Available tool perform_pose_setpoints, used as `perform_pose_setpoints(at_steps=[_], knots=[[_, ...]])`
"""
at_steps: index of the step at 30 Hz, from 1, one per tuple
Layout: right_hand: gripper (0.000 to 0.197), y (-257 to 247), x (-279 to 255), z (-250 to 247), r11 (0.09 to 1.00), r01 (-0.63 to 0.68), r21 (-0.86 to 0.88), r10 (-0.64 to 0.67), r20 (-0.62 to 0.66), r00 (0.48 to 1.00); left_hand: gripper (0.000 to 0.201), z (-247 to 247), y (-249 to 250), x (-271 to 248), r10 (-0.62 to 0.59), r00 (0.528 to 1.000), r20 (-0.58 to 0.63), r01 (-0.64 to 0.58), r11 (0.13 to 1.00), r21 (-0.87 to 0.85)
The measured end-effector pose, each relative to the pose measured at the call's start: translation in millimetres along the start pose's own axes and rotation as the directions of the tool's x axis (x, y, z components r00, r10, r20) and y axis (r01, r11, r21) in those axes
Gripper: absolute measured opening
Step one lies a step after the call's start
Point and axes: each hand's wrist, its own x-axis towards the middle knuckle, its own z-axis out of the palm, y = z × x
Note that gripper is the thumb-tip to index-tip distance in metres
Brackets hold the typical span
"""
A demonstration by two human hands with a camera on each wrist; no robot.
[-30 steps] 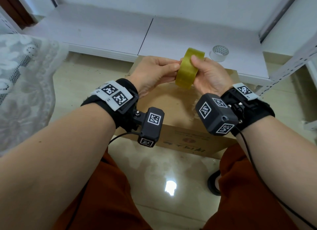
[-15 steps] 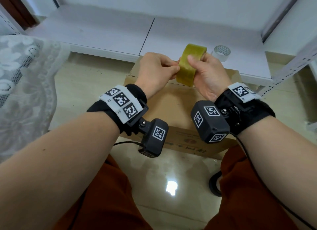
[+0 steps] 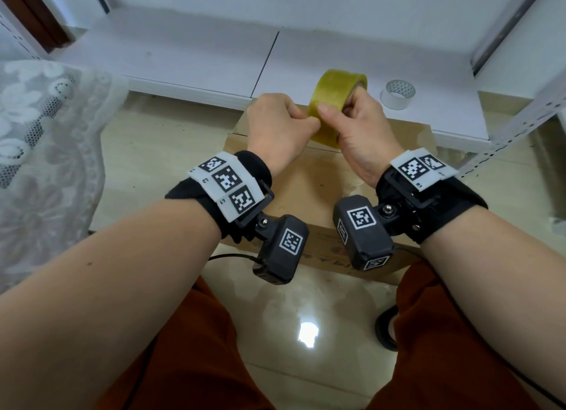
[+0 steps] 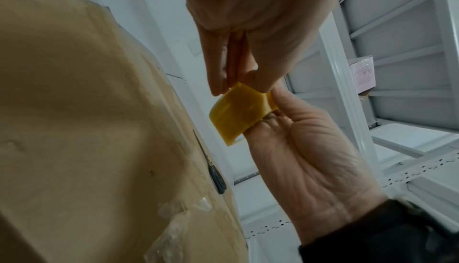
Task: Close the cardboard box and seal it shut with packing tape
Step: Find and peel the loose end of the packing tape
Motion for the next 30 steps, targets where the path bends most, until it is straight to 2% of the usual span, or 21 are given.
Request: perform_pose_setpoints(at_steps=[4, 8, 10, 14, 17, 21, 23, 26, 28, 30], knots=[[0.016, 0.8, 2.5, 0.6, 0.998, 0.033, -0.052, -0.034, -0.020, 0.999, 0.024, 0.6, 0.8, -2.1, 0.063, 0.996, -0.066, -0.058, 0.995, 0.076], [0.014, -0.8, 3.6, 1.4, 0.995, 0.062, -0.079, -0.065, -0.045, 0.997, 0.023, 1.5, 0.5, -5.2, 0.124, 0.987, -0.107, -0.113, 0.988, 0.100], [0.015, -1.2, 2.9, 2.0, 0.994, 0.066, -0.089, -0.070, -0.037, 0.997, 0.024, 2.8, -1.0, -4.9, 0.097, 0.991, -0.093, -0.090, 0.993, 0.072], [0.016, -1.6, 0.6, -0.3, 0.993, 0.062, -0.096, -0.064, -0.017, 0.998, 0.022, 2.6, -2.9, -4.6, -0.088, 0.995, -0.048, 0.078, 0.981, -0.178], [0.017, -1.9, -0.7, -1.0, 0.990, 0.062, -0.130, -0.066, -0.022, 0.998, 0.020, 3.8, -4.6, -7.4, -0.086, 0.996, -0.035, 0.077, 0.976, -0.205], [0.016, -1.1, -0.1, 1.4, 0.973, 0.084, -0.216, -0.104, -0.084, 0.991, 0.021, 8.3, -7.3, -11.0, -0.014, 0.997, -0.073, 0.003, 0.989, -0.150], [0.016, -2.8, -0.8, 2.2, 0.978, 0.080, -0.190, -0.100, -0.101, 0.990, 0.021, 6.2, -10.4, -8.2, -0.018, 1.000, -0.025, 0.012, 0.977, -0.211], [0.019, -7.3, -1.8, 0.8, 0.999, 0.002, -0.043, -0.006, -0.112, 0.994, 0.016, 2.4, -12.9, -5.0, -0.031, 0.995, 0.094, 0.065, 0.923, -0.378], [0.022, -9.5, -1.6, -2.0, 0.999, -0.047, 0.019, 0.048, -0.093, 0.995, 0.016, 1.4, -14.0, -4.1, -0.058, 0.976, 0.212, 0.152, 0.874, -0.462], [0.015, -10.9, -1.0, -4.8, 0.998, -0.059, 0.038, 0.061, -0.071, 0.996, 0.016, 0.1, -13.8, -3.0, -0.061, 0.937, 0.345, 0.249, 0.809, -0.532]])
